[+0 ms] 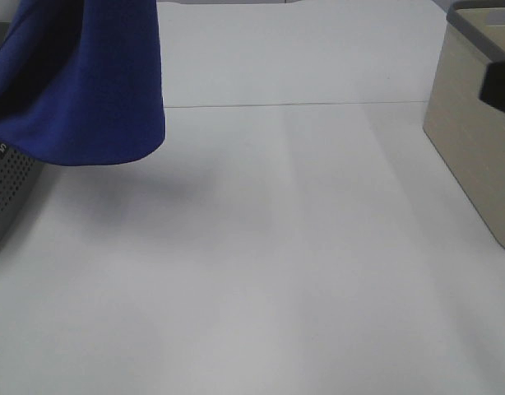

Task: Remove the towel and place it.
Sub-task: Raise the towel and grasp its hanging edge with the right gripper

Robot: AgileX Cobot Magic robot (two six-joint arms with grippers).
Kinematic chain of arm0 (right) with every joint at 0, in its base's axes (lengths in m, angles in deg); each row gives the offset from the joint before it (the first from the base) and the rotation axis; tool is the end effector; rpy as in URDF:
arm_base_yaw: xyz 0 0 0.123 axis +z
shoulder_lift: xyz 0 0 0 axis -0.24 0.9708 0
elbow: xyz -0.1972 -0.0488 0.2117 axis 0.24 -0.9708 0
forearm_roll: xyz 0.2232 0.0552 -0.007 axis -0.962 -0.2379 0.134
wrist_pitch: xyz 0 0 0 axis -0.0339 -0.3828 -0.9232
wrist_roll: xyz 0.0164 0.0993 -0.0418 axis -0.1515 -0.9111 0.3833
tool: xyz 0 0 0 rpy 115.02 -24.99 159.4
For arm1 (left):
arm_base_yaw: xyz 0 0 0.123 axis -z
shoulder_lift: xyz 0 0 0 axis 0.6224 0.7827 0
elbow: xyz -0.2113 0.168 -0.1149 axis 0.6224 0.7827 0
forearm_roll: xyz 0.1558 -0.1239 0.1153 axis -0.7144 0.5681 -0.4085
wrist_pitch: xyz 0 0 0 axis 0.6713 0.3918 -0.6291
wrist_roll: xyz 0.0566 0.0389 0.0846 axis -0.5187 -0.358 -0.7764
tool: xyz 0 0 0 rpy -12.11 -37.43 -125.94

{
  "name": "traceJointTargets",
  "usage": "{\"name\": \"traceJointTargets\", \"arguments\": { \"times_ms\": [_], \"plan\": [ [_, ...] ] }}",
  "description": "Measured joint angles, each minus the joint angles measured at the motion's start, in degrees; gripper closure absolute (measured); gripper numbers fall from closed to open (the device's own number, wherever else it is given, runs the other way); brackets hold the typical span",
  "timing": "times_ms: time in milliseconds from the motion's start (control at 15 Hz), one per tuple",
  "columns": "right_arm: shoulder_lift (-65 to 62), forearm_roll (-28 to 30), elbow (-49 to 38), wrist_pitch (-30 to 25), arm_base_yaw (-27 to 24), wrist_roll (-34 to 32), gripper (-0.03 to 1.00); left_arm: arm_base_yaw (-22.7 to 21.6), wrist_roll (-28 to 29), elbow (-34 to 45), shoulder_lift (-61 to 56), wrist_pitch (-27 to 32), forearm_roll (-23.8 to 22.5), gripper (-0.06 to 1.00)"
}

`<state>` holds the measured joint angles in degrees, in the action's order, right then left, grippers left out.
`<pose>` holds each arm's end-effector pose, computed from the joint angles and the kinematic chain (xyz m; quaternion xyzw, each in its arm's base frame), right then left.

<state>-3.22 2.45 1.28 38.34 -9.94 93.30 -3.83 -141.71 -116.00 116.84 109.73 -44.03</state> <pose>0.1072 0.0532 0.3085 -0.1621 0.7684 0.1865 0.5903 0.2623 -0.1806 0.4812 0.6714 0.5137 0.1677 0.5071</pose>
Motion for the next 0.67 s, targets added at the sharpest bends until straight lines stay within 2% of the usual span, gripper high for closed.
{"name": "traceJointTargets", "arguments": {
  "times_ms": [67, 133, 200, 267, 467, 533, 667],
  "plan": [
    [5.5, -11.2, 0.0, -1.5, 0.0, 12.9, 0.23, 0.6, -0.1, 0.0, 0.0, -0.2, -0.2, 0.94],
    [15.1, -29.0, 0.2, -11.3, 0.0, 34.3, 0.24, 2.2, -0.3, 0.0, 0.0, -0.3, -1.0, 0.94],
    [20.1, -31.3, 1.1, -17.4, 0.0, 41.0, 0.24, 3.0, -0.3, 0.0, 0.1, -0.3, -1.5, 0.94],
    [22.6, -31.9, 1.7, -20.7, 0.0, 42.8, 0.24, 3.7, -0.3, 0.0, 0.2, -0.4, -2.2, 0.94],
    [36.0, -32.8, 6.6, -35.6, 0.0, 45.9, 0.24, 4.9, -1.7, 0.0, 0.3, -2.3, -3.0, 0.94],
    [39.8, -32.8, 8.5, -37.9, 0.0, 46.1, 0.24, 5.3, -2.3, 0.0, 0.3, -3.7, -3.0, 0.94],
    [45.9, -33.0, 11.6, -39.0, 0.0, 46.1, 0.23, 5.5, -2.7, 0.0, 0.3, -5.5, -3.0, 0.94]
  ]
}}
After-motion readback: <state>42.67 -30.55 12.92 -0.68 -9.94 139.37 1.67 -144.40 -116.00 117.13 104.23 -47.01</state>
